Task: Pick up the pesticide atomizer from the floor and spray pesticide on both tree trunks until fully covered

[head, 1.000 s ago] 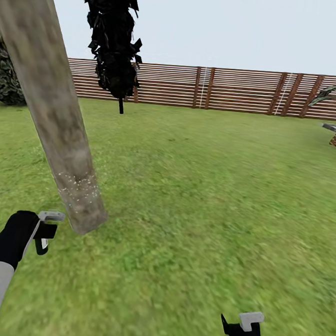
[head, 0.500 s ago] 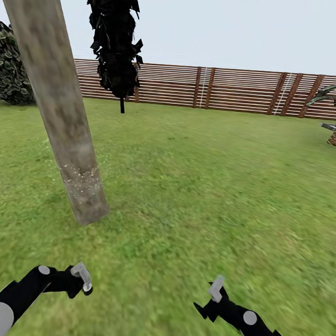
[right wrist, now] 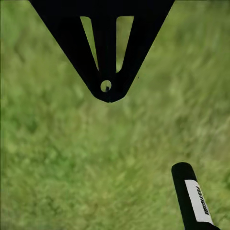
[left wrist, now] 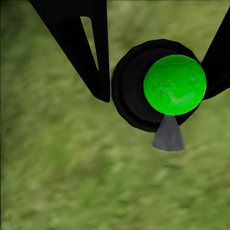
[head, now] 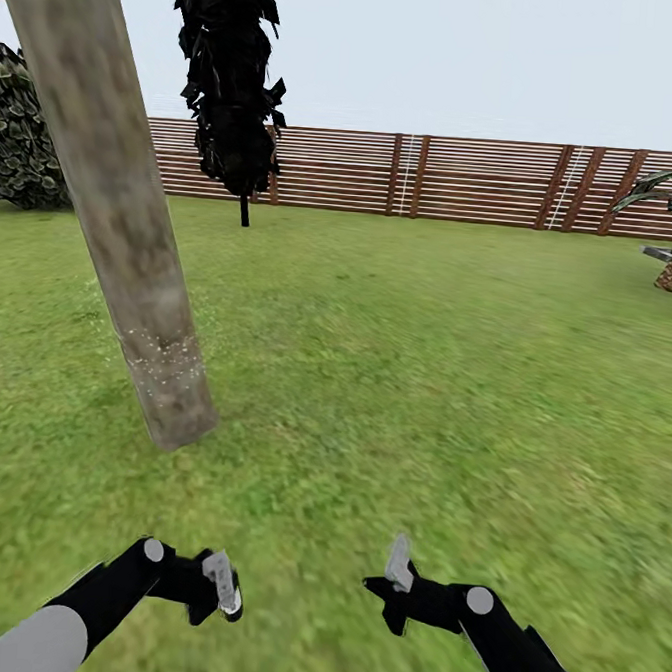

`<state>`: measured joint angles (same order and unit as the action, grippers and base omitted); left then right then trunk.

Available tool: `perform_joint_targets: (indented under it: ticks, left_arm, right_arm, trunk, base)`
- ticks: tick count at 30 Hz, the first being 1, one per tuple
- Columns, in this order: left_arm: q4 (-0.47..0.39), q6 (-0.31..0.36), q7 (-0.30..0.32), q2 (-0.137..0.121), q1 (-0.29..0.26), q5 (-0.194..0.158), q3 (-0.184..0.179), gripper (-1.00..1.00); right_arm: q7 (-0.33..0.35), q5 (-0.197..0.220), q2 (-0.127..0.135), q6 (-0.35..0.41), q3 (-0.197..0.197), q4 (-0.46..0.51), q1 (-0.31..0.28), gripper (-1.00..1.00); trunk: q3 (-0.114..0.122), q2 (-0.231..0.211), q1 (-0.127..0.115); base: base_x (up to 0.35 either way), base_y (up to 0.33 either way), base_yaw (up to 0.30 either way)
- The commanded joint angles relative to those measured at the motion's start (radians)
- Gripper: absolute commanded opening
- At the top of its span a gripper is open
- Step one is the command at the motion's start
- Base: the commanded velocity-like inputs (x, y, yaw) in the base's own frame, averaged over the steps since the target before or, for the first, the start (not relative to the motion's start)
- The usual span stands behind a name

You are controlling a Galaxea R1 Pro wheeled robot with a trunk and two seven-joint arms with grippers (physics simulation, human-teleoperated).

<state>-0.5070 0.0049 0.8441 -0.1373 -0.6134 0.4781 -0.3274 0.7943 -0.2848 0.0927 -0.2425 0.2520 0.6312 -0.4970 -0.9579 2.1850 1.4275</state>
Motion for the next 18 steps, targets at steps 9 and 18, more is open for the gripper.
perform_joint_targets:
  ticks: [9,18]
  left_arm:
    - [0.001,-0.006,-0.009,0.120,-0.002,0.087,-0.018,-1.00]
    - [0.001,-0.004,-0.039,0.158,-0.002,0.155,-0.018,-1.00]
  right_arm:
    - [0.006,-0.156,-0.099,0.000,0.000,0.007,0.000,-1.00]
    - [0.008,-0.159,-0.140,0.000,0.000,0.035,0.000,-1.00]
  trunk:
    - [0.000,0.000,0.000]
    - [0.000,0.000,0.000]
  base:
    - [0.000,0.000,0.000]
    - [0.000,0.000,0.000]
